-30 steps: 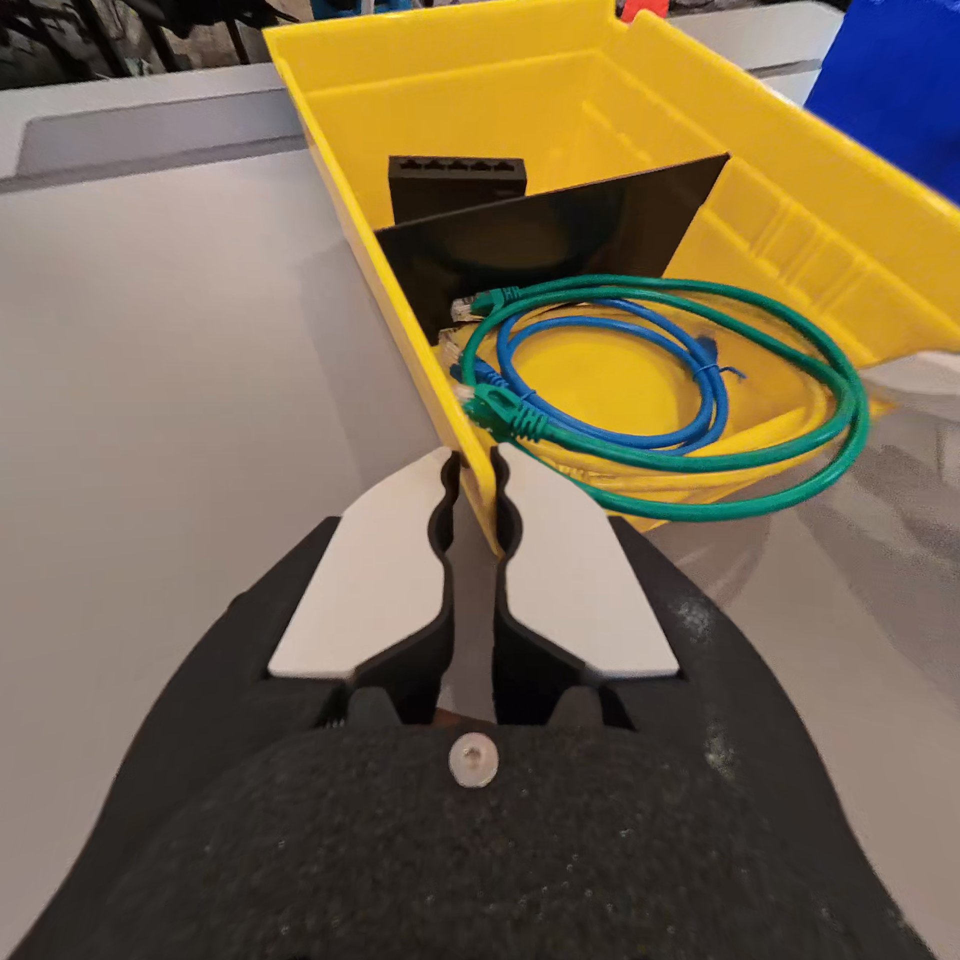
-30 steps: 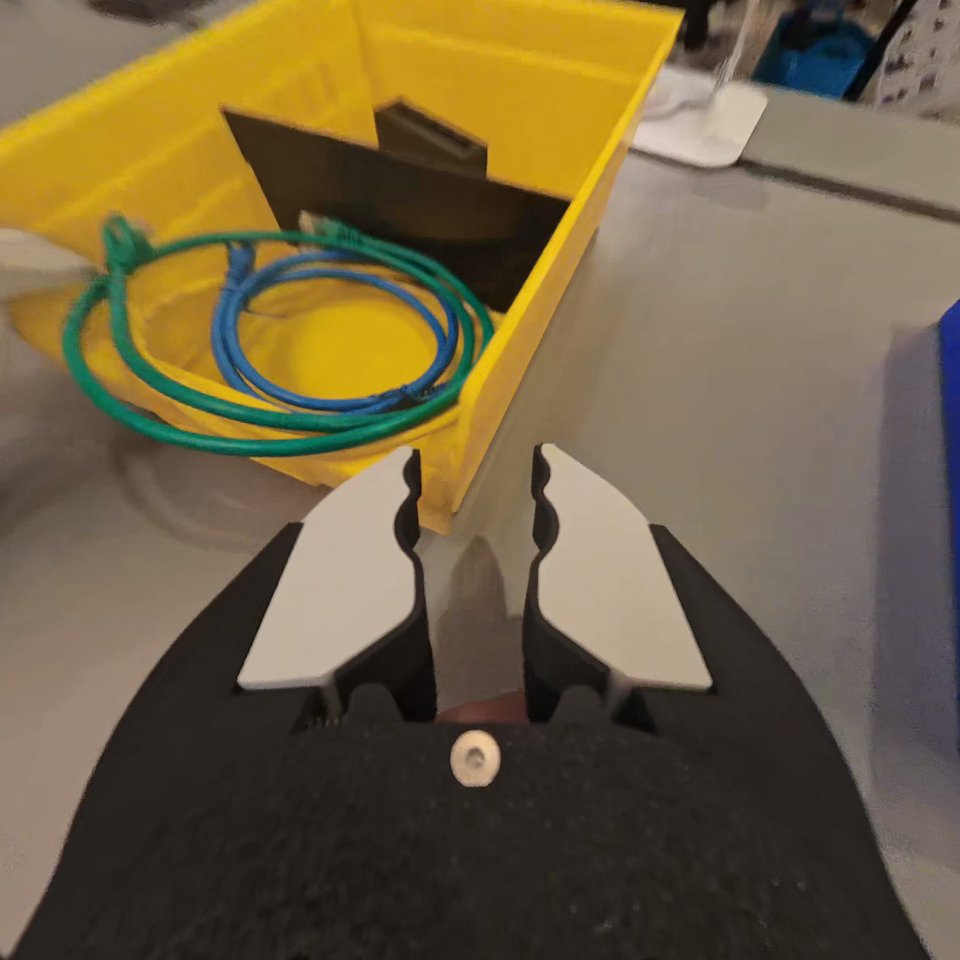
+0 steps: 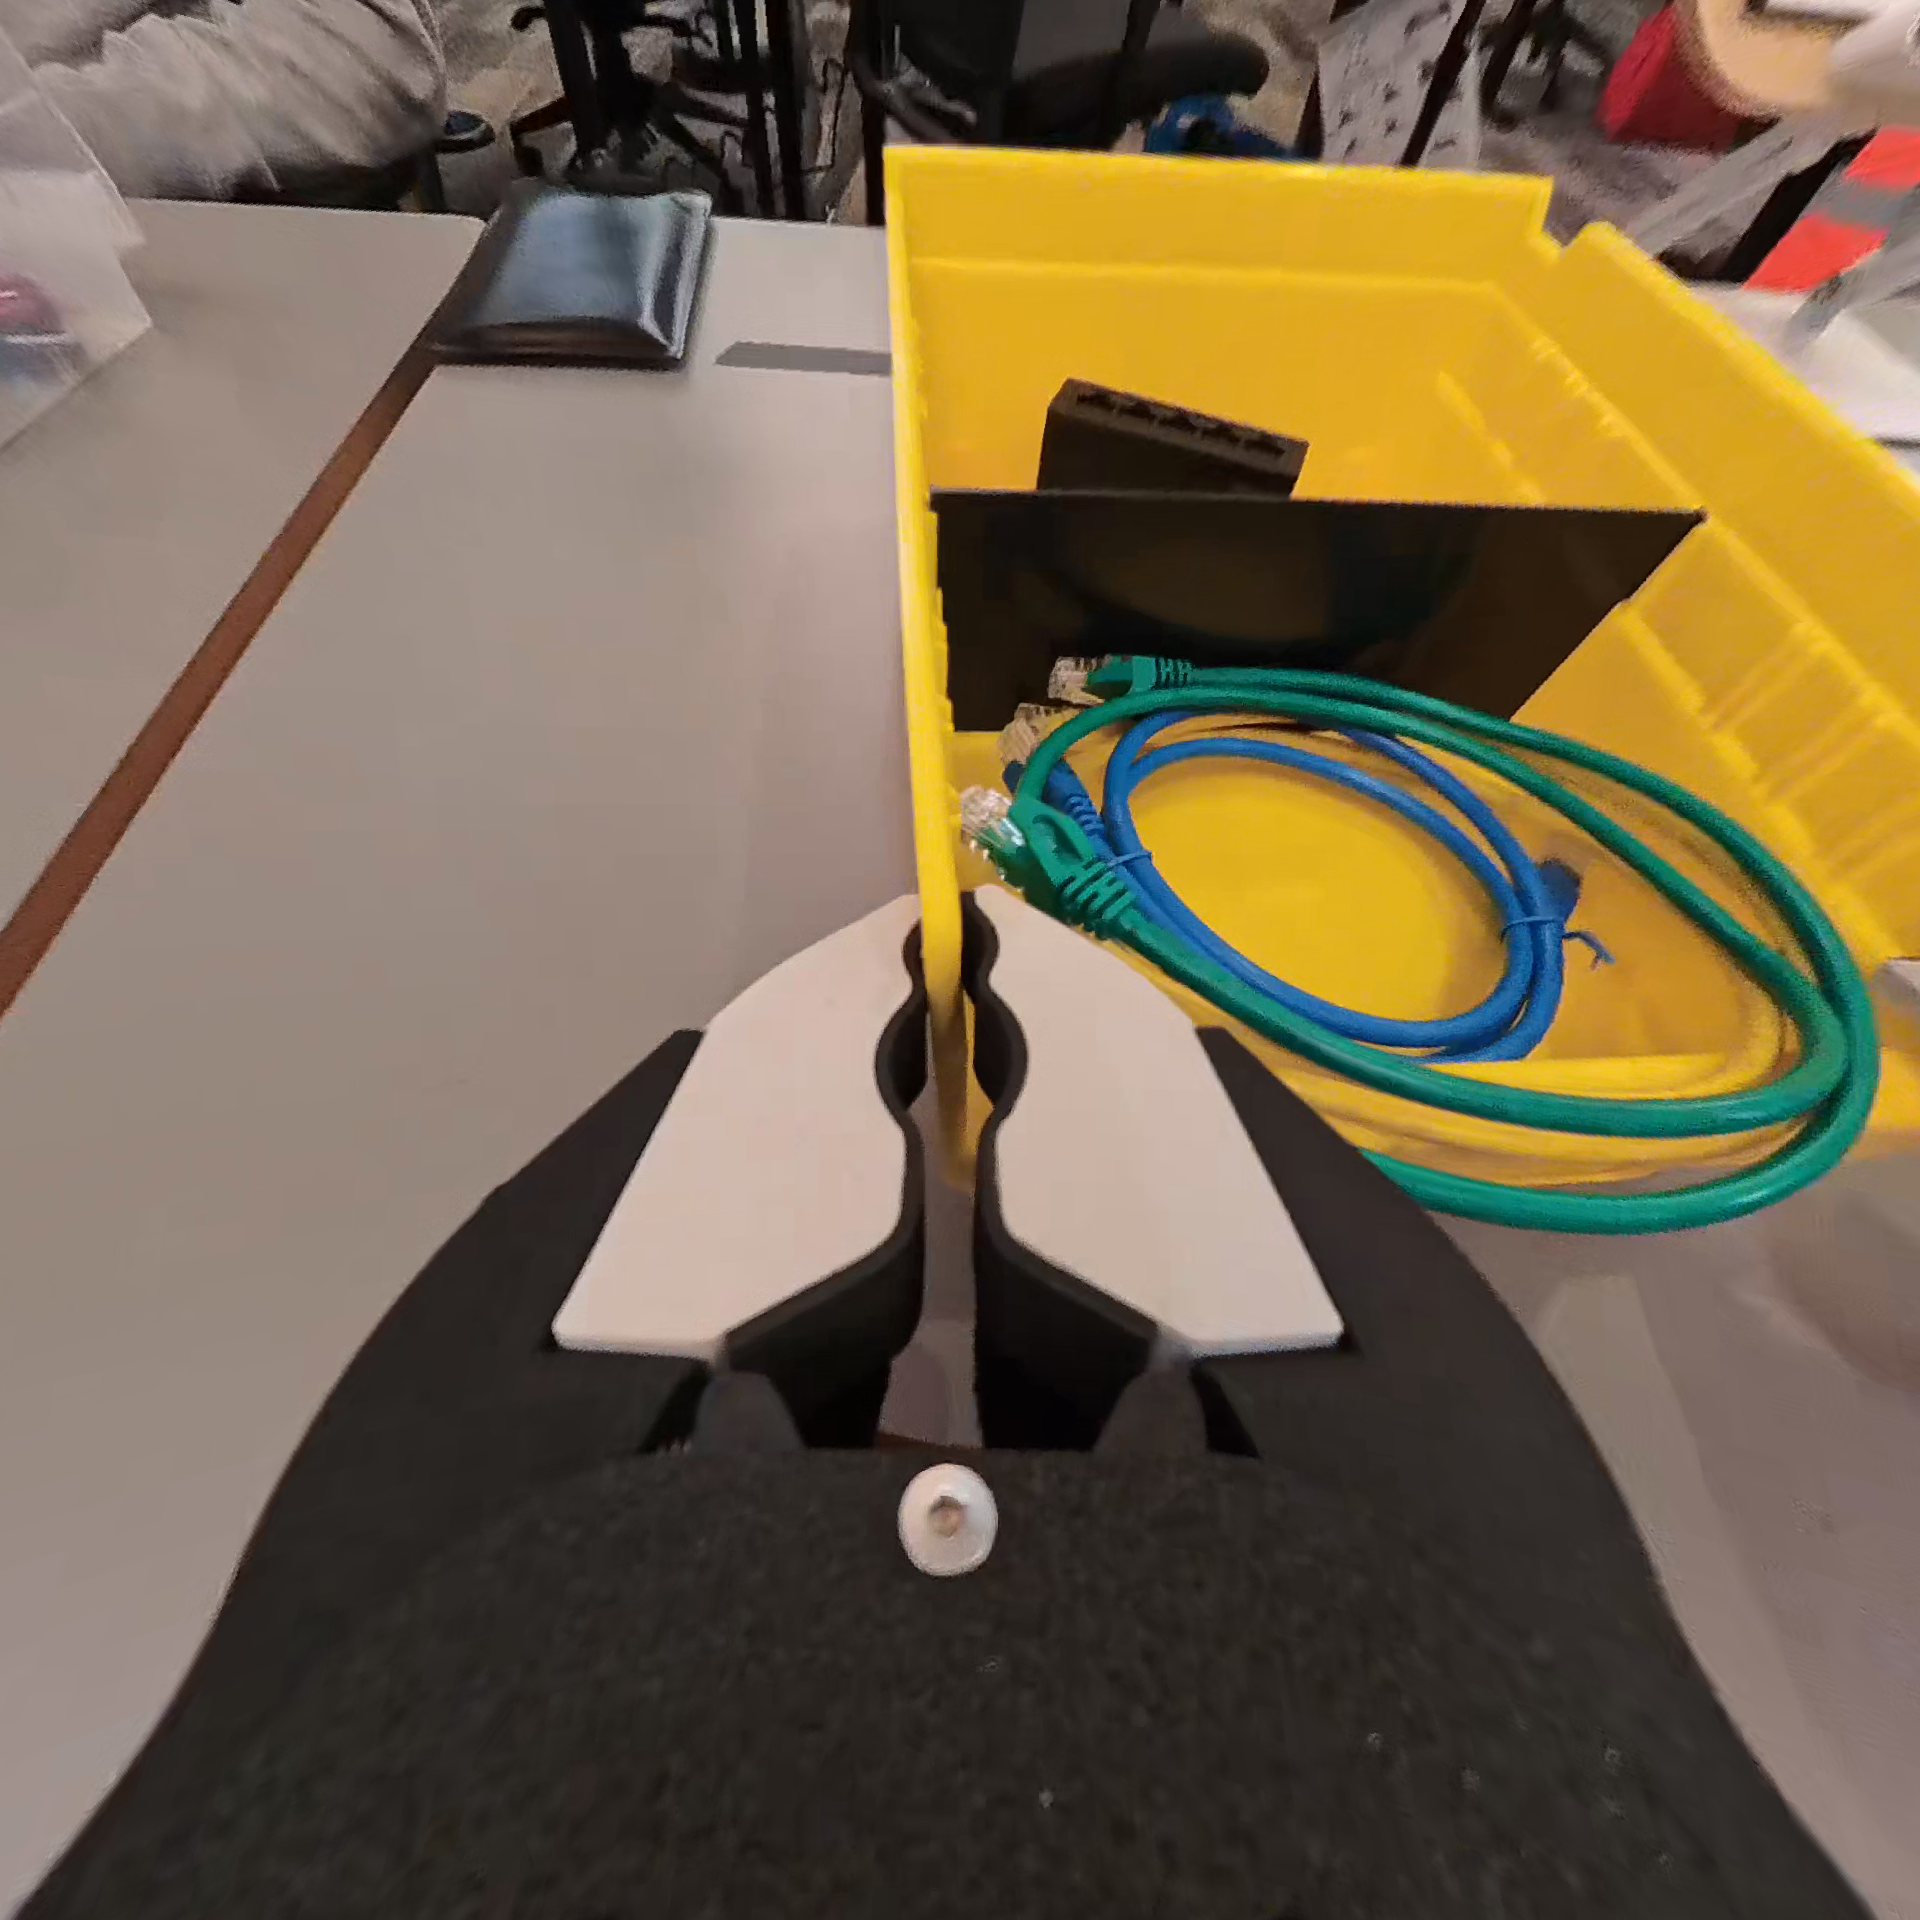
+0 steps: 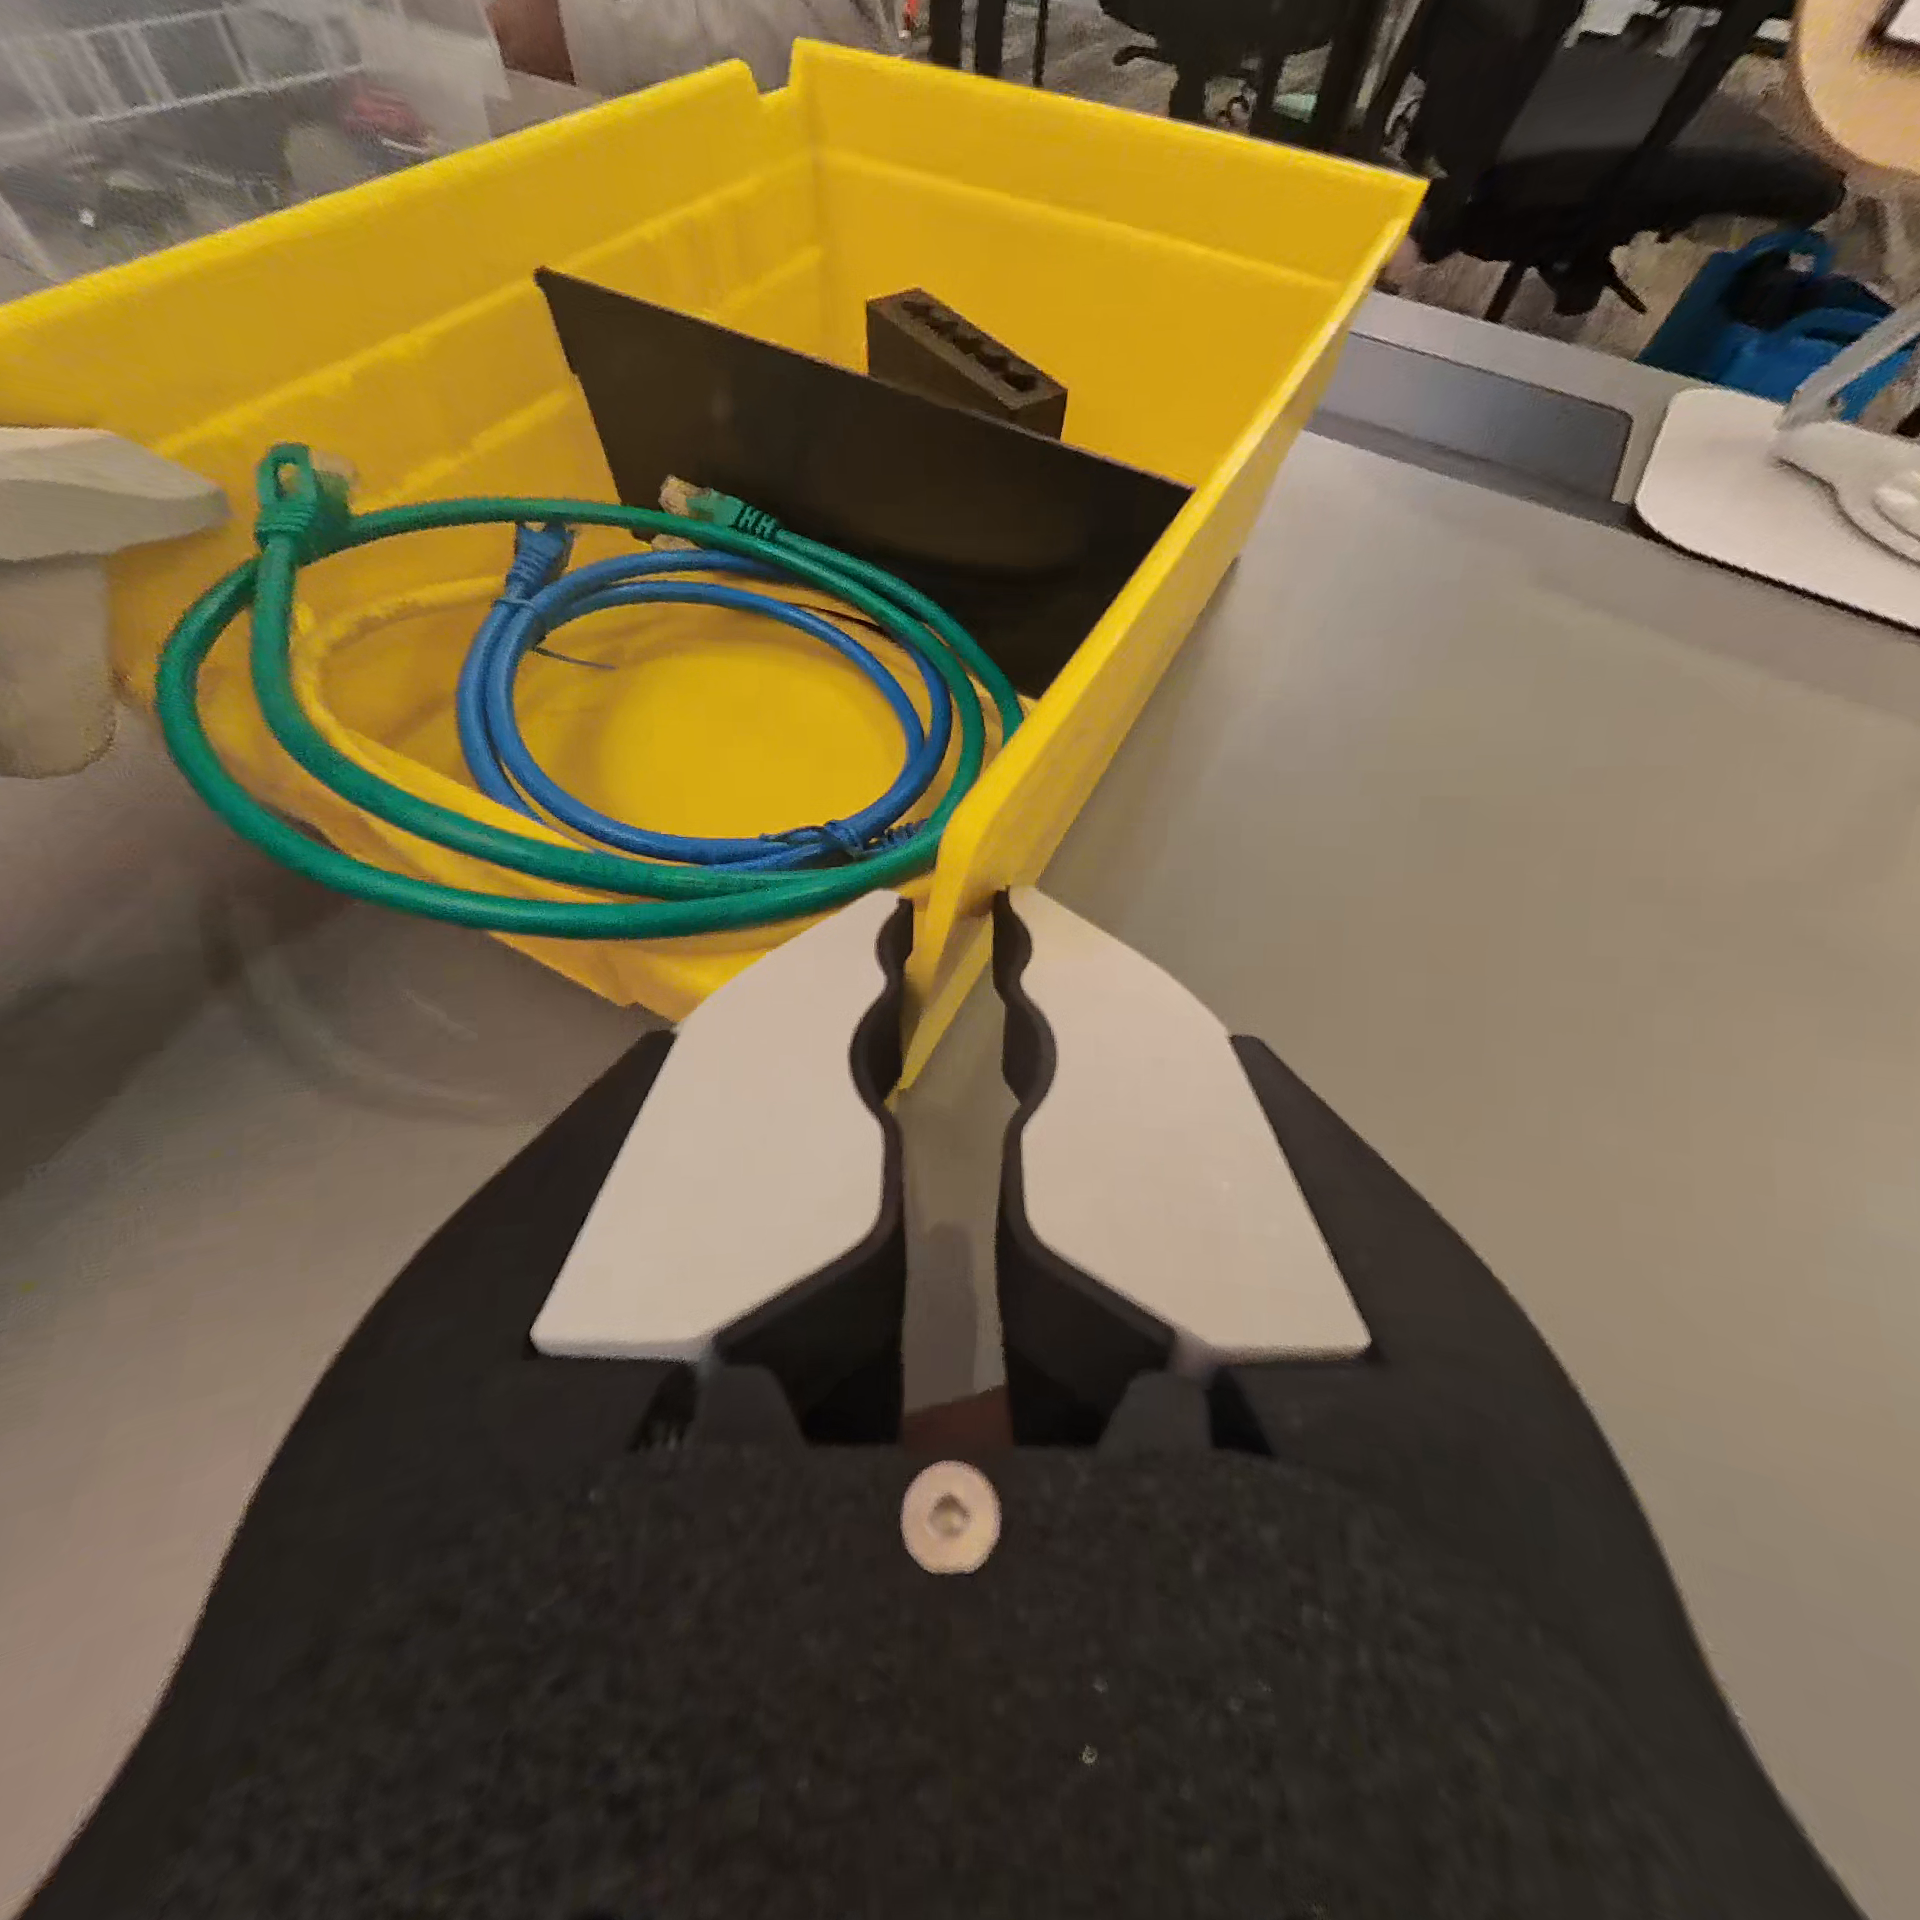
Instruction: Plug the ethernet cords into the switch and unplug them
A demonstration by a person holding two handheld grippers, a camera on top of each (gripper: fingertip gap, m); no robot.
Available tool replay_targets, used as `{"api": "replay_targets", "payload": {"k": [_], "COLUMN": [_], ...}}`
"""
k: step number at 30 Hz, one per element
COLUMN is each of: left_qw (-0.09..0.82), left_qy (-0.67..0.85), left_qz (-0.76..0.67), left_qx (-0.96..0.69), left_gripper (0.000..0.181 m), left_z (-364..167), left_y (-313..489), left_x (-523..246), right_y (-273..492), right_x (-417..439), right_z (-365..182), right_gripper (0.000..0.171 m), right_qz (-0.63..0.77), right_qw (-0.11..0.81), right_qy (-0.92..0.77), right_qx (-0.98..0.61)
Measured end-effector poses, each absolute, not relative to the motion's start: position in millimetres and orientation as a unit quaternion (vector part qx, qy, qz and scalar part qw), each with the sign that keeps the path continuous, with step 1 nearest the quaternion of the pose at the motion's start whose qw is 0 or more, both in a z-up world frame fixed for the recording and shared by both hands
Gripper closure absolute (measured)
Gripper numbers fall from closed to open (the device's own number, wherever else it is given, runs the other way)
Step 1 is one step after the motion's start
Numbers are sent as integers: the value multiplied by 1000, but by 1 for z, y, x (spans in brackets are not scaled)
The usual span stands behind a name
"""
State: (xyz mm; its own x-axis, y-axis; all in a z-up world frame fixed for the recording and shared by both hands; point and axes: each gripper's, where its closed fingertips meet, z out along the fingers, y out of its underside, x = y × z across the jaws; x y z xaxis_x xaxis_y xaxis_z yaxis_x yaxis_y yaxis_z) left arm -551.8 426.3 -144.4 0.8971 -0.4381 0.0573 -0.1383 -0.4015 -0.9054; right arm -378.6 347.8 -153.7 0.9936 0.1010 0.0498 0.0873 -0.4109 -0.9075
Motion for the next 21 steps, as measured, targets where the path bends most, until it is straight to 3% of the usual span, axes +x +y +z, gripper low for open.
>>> {"api": "replay_targets", "payload": {"k": [2,4,6,10,17,21], "left_qw": [511,521,553,595,530,529], "left_qy": [180,169,156,150,196,269], "left_qz": [-116,-97,-101,-136,-324,-206], "left_qx": [-833,-831,-813,-778,-759,-778], "left_gripper": [175,160,155,148,147,146], "left_z": [-144,-133,-109,-70,-86,-116], "left_y": [426,423,412,375,278,274], "left_x": [-556,-562,-568,-564,-433,-412], "right_y": [345,329,295,217,135,83], "right_x": [-383,-386,-384,-320,-117,1], "right_z": [-154,-152,-147,-135,-132,-123], "right_gripper": [154,150,138,126,130,135], "right_qz": [33,82,163,273,137,20], "right_qw": [525,503,478,468,557,592], "right_qy": [-85,-123,-163,-171,-20,133], "right_qx": [-846,-852,-848,-823,-819,-795]}}
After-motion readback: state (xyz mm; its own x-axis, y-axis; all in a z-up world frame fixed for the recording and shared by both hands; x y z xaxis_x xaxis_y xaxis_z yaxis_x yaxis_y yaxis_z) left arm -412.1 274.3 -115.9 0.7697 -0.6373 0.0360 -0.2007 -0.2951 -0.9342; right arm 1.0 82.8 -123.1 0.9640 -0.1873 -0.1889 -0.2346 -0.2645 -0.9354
